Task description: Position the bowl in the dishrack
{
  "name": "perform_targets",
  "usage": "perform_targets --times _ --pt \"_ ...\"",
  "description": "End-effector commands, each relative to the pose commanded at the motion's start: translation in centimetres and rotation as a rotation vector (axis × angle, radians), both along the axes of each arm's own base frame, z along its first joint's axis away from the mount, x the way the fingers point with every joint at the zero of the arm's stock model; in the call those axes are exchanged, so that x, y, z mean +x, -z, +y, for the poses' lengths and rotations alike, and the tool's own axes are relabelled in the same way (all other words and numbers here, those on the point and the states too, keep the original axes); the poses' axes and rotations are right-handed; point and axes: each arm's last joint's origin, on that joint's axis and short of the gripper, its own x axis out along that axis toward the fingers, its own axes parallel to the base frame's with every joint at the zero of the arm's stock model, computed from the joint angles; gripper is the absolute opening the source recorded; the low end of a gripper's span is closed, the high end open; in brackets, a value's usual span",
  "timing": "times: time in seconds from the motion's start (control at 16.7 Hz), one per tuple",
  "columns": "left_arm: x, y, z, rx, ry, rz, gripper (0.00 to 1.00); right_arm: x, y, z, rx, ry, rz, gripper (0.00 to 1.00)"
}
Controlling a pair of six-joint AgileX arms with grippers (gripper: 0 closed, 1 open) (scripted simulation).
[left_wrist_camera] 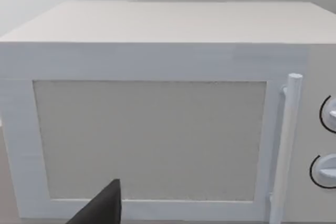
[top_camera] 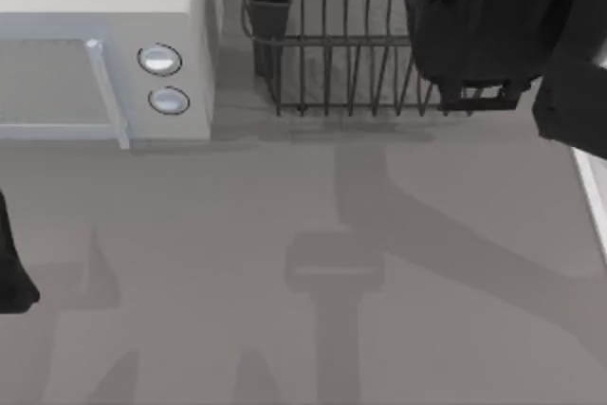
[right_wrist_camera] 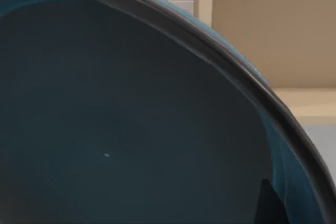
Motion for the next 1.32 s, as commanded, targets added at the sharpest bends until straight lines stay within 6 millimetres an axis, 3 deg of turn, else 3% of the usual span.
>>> perform_targets --times 0.18,0.36,0.66,0.84,1.08,1.32 --pt "0.0 0.0 0.0 0.000 0.000 0.000 1.00 3.9 3.3 1.7 -0.004 -0.003 0.004 0.00" --pt "0.0 0.0 0.0 0.000 0.000 0.000 1.00 9.4 8.1 2.6 0.016 -0.004 -0.010 0.00" --pt "0.0 0.0 0.0 0.000 0.000 0.000 1.00 17.0 16.7 0.3 0.017 -0.001 -0.016 0.00" --pt "0.0 0.0 0.0 0.000 0.000 0.000 1.00 18.6 19.0 -0.9 0.006 0.001 -0.004 0.00" --pt "0.0 0.0 0.0 0.000 0.000 0.000 1.00 18.6 19.0 -0.9 0.006 0.001 -0.004 0.00" --pt "0.0 0.0 0.0 0.000 0.000 0.000 1.00 18.6 19.0 -0.9 0.006 0.001 -0.004 0.30"
